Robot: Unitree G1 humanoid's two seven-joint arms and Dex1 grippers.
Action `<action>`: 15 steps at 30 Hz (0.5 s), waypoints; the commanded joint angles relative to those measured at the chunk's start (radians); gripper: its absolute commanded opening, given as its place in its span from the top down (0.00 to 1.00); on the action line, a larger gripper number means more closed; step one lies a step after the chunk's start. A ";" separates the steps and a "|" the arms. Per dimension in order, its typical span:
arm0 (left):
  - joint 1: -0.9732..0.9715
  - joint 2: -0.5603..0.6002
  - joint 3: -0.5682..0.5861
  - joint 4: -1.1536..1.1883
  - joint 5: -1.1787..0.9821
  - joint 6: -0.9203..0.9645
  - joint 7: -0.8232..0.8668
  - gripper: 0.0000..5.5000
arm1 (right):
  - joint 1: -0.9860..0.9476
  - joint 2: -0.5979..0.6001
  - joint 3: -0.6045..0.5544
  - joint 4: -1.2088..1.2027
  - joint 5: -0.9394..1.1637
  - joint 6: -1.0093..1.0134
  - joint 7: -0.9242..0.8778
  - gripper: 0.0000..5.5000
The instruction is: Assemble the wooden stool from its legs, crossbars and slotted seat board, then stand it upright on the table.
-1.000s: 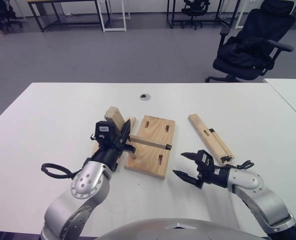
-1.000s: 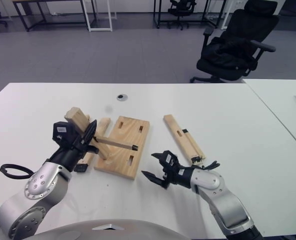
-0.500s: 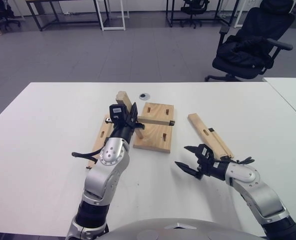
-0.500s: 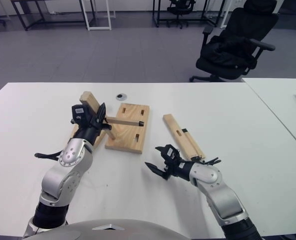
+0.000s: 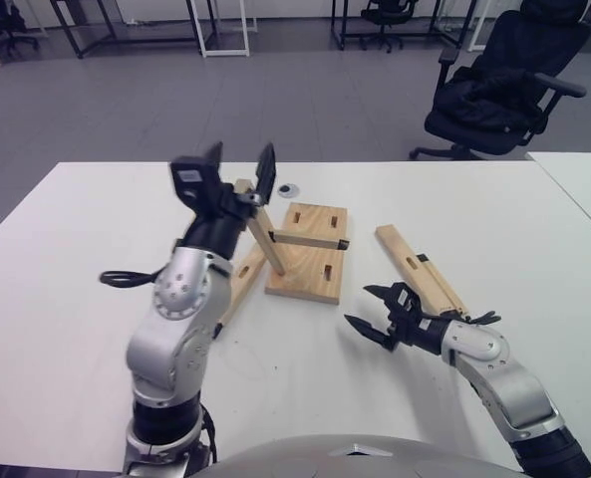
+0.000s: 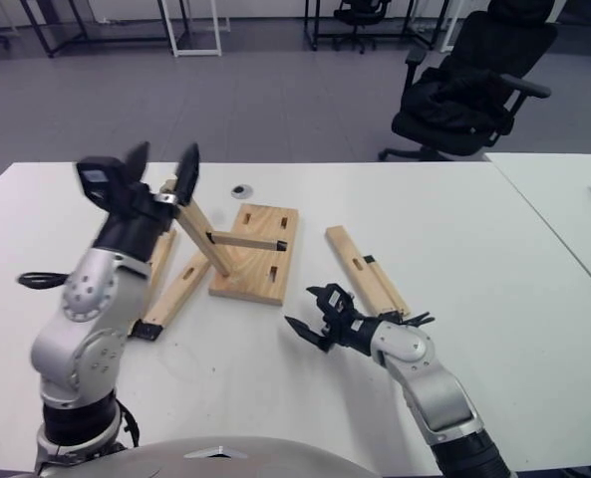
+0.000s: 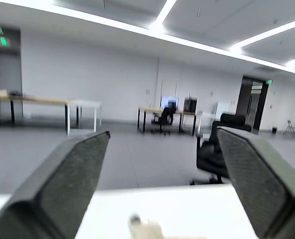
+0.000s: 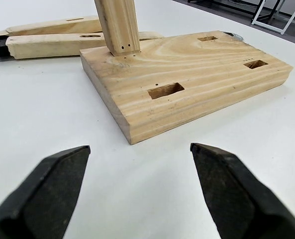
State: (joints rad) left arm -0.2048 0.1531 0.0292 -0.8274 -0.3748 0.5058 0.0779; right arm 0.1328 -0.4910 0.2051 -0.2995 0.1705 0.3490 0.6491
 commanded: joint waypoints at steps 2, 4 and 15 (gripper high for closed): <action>0.048 0.033 0.200 -0.010 -0.048 -0.066 -0.032 0.27 | 0.017 0.009 -0.003 0.028 -0.017 -0.017 -0.017 0.31; 0.150 0.080 0.211 0.054 -0.048 -0.045 -0.103 0.27 | 0.025 0.008 -0.014 0.034 -0.016 -0.019 -0.017 0.31; 0.370 0.349 0.030 0.325 -0.011 0.180 -0.442 0.27 | 0.016 -0.007 -0.031 0.103 -0.028 -0.043 0.011 0.31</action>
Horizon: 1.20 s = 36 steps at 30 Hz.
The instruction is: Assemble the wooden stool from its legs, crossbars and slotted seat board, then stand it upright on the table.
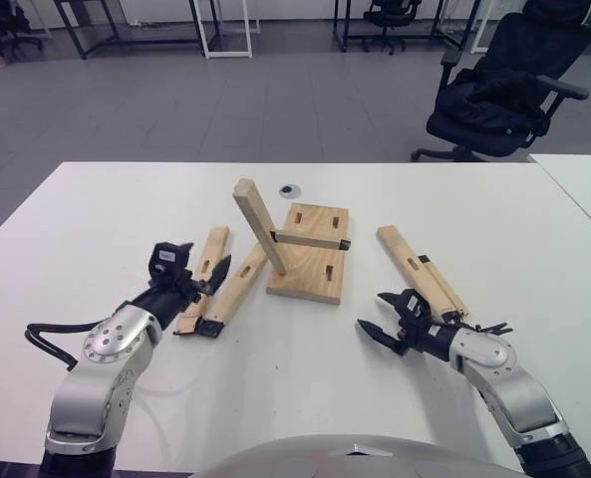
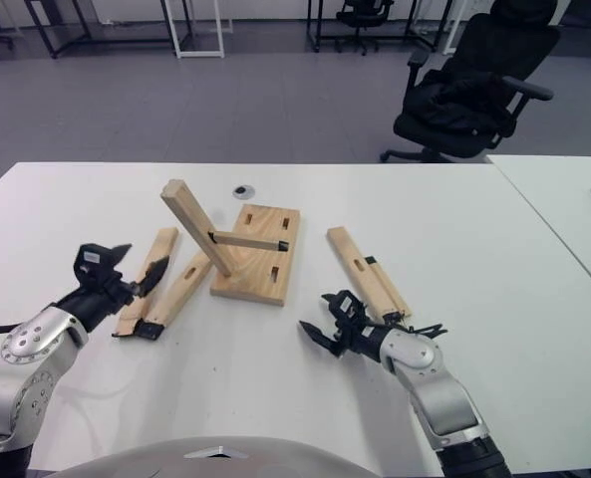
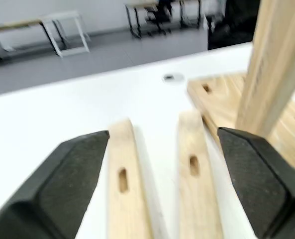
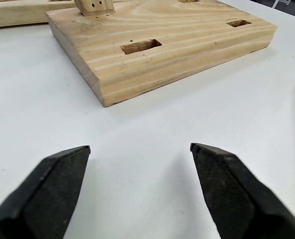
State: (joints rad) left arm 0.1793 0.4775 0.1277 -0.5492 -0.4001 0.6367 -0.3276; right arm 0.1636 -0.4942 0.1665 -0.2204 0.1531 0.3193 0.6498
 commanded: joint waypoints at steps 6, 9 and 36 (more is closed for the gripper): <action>-0.049 0.028 -0.166 0.173 0.101 0.071 -0.044 0.27 | -0.022 0.004 0.024 0.055 -0.021 -0.030 0.015 0.31; -0.066 0.020 -0.205 0.208 0.139 0.079 -0.035 0.31 | -0.025 0.012 0.035 0.063 -0.024 -0.038 0.013 0.31; -0.864 0.037 0.056 0.238 -0.059 -0.159 -0.179 0.62 | -1.155 0.293 -0.550 0.168 1.030 0.486 -0.504 0.31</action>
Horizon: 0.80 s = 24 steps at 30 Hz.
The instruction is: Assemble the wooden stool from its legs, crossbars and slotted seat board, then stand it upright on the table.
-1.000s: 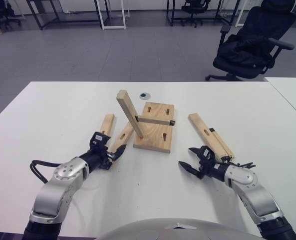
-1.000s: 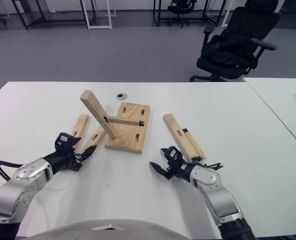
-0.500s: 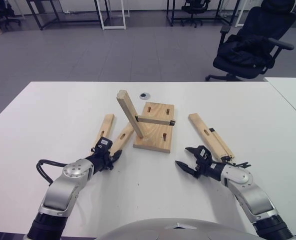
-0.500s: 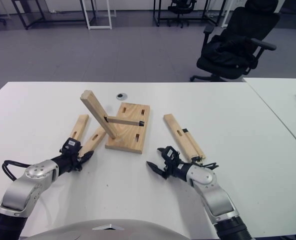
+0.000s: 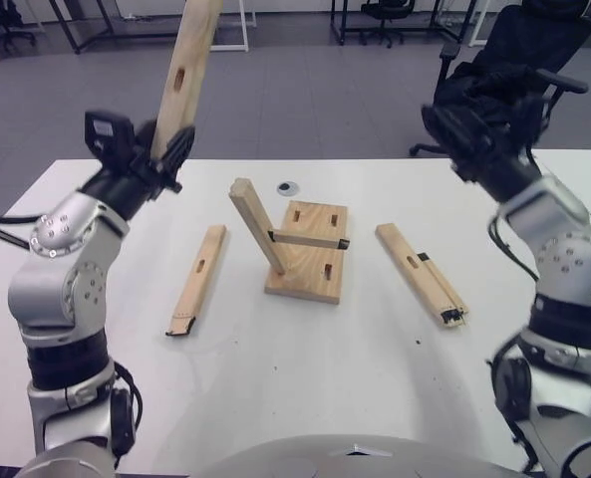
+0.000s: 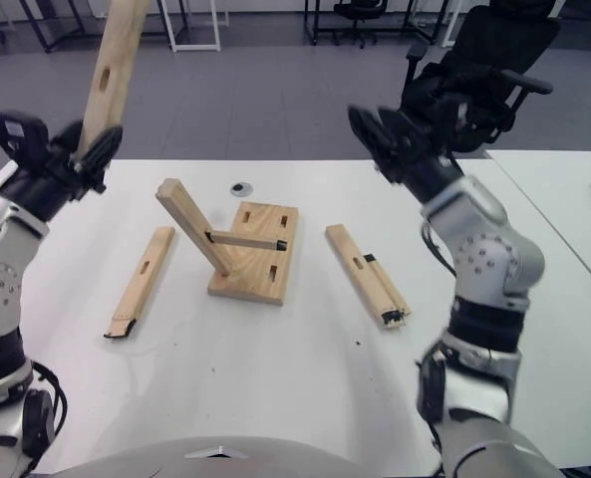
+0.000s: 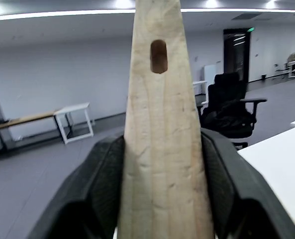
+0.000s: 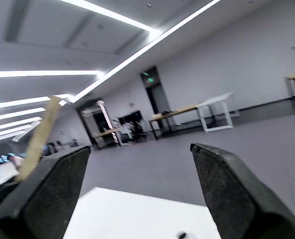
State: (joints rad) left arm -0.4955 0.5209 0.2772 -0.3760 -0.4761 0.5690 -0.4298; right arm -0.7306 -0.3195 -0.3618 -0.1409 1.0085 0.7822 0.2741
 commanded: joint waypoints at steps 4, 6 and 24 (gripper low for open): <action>-0.231 -0.025 -0.176 0.093 0.049 -0.170 -0.126 0.62 | -0.367 0.186 -0.029 0.186 0.249 0.002 -0.194 0.31; -0.217 -0.017 -0.209 0.084 0.072 -0.199 -0.146 0.62 | -0.382 0.207 -0.033 0.196 0.274 -0.009 -0.206 0.31; -0.185 0.010 -0.284 0.095 0.191 -0.325 -0.226 0.62 | -0.319 0.232 0.002 0.130 0.298 -0.051 -0.307 0.80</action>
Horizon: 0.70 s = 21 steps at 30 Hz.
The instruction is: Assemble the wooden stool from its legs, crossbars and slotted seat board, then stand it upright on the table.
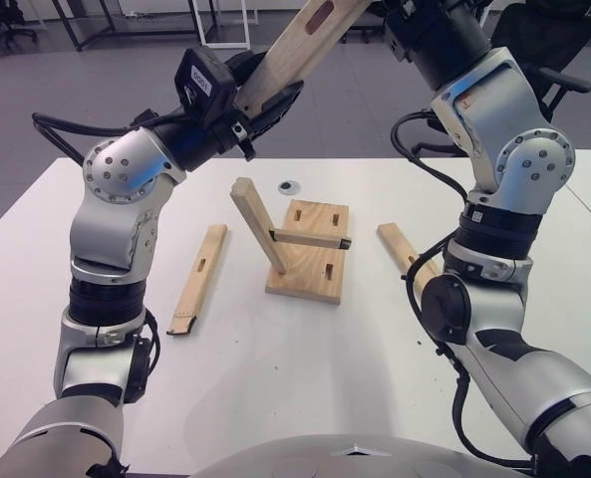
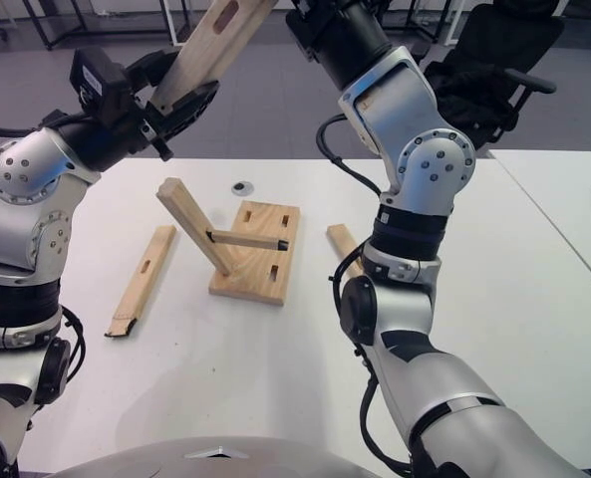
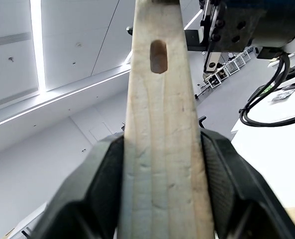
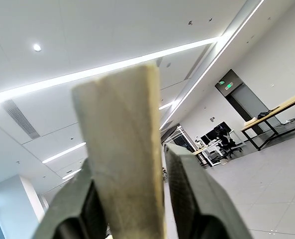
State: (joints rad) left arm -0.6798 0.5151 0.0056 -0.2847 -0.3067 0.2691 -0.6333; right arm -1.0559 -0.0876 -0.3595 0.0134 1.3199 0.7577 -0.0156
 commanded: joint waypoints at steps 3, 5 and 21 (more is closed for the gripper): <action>-0.008 0.011 -0.006 0.013 0.036 -0.019 -0.001 0.51 | 0.055 -0.011 0.016 -0.084 -0.083 -0.076 0.020 0.81; -0.026 0.002 0.014 0.019 0.045 -0.012 0.032 0.45 | 0.099 -0.021 0.004 -0.109 -0.149 -0.137 0.013 0.81; 0.437 -0.067 0.006 0.220 0.234 -0.048 0.232 0.18 | 0.895 0.104 -0.026 -0.490 -0.270 -0.141 -0.357 0.82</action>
State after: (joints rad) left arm -0.2630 0.4379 0.0534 -0.1273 -0.1057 0.2315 -0.3786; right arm -0.1599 0.0054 -0.3845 -0.4863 1.0253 0.6188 -0.3540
